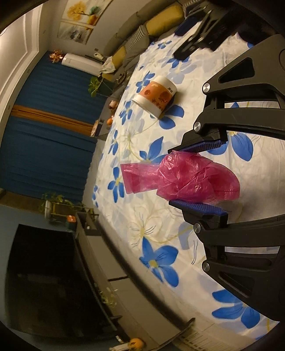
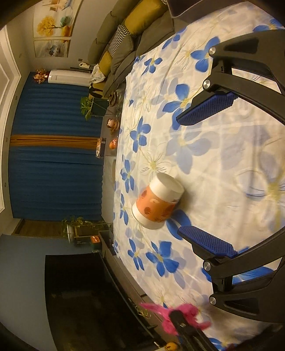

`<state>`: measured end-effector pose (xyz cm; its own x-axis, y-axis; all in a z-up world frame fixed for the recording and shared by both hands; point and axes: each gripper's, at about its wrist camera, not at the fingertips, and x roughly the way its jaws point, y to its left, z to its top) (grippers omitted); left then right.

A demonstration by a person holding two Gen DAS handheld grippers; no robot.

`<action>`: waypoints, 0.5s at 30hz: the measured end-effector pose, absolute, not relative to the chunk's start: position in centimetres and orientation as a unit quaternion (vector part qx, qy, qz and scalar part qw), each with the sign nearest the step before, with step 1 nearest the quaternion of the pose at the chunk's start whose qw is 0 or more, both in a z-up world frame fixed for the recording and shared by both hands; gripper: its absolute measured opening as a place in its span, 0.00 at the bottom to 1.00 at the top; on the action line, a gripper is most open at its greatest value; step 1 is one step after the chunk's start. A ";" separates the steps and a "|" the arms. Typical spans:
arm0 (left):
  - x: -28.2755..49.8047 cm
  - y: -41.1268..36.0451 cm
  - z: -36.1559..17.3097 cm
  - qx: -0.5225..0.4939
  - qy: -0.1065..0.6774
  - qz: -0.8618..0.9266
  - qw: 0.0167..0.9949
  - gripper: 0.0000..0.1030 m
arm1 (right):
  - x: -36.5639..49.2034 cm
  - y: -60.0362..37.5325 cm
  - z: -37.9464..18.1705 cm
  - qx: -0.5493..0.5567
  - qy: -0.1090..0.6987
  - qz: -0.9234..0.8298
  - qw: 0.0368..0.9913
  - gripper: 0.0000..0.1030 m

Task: Collect trash
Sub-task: 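Grasp the white-orange paper cup with the right gripper while the left holds the pink bag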

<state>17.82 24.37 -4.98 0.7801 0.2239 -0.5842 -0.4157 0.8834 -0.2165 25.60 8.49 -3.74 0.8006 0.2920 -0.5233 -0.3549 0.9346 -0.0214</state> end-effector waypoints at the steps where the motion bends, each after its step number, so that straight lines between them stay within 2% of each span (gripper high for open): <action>1: 17.9 24.5 -5.1 -0.175 0.284 0.171 0.927 0.38 | 26.1 8.7 -3.8 -0.059 0.267 0.172 0.946 0.87; 6: 17.5 24.6 -4.8 -0.181 0.274 0.176 0.928 0.38 | 27.8 10.1 -3.9 -0.055 0.272 0.174 0.945 0.87; 8: 17.2 24.8 -4.7 -0.184 0.271 0.180 0.928 0.38 | 28.4 10.9 -3.8 -0.044 0.277 0.175 0.944 0.94; 15: 16.7 25.5 -4.4 -0.191 0.258 0.198 0.926 0.38 | 30.6 14.0 -4.2 -0.021 0.300 0.147 0.942 0.95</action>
